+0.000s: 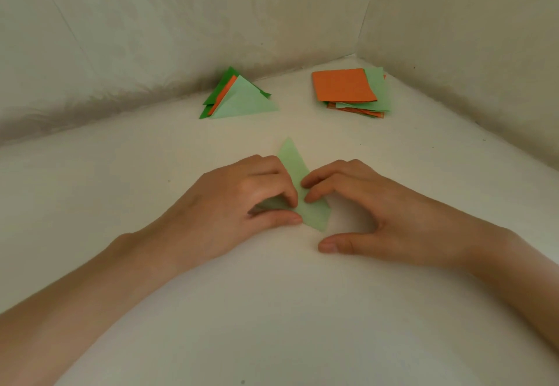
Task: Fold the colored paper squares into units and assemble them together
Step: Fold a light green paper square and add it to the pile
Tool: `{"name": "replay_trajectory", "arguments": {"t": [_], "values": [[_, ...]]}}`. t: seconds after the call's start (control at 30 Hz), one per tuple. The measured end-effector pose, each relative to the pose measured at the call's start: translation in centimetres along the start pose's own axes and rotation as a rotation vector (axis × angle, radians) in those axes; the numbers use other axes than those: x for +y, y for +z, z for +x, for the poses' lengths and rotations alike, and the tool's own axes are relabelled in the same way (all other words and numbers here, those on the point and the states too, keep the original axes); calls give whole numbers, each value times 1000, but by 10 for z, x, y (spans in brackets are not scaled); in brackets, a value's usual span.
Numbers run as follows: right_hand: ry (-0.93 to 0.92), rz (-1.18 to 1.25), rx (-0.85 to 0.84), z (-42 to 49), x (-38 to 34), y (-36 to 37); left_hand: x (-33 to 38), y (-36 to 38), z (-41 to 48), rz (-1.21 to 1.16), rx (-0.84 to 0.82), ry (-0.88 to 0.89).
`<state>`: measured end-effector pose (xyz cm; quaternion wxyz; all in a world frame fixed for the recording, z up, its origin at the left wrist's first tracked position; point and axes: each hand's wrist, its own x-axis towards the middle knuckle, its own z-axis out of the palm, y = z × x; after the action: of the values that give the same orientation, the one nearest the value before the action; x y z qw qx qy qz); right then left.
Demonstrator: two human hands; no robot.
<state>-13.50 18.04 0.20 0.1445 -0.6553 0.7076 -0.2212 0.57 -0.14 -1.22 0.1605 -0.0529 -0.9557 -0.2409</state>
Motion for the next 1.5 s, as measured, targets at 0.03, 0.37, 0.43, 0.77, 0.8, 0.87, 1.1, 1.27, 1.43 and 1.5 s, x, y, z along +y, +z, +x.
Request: {"name": "replay_trajectory", "arguments": {"t": [0.03, 0.37, 0.43, 0.77, 0.8, 0.87, 1.1, 1.27, 1.43, 1.5], "values": [[8, 19, -4, 0, 0, 0, 0, -1, 1, 20, -3, 18], [181, 179, 147, 4, -2, 2, -3, -1, -1, 37, 14, 93], [244, 207, 161, 8, -4, 3, -3, -2, -2, 13, -1, 97], [348, 229, 169, 16, -8, 6, -5, -13, -5, 43, -96, 131], [346, 225, 164, 16, -8, 6, -4, -14, -5, 44, -113, 133], [340, 208, 160, 16, -7, 6, -4, -16, -5, 44, -150, 141], [342, 225, 131, 17, -5, 2, -5, -19, -10, 27, -213, 122], [342, 223, 140, 18, -4, 2, -4, -19, -10, 17, -212, 101], [320, 185, 162, 16, -7, 7, -3, -18, -8, 91, -196, 133], [305, 163, 165, 15, -8, 8, -3, -18, -8, 105, -197, 138]]}}
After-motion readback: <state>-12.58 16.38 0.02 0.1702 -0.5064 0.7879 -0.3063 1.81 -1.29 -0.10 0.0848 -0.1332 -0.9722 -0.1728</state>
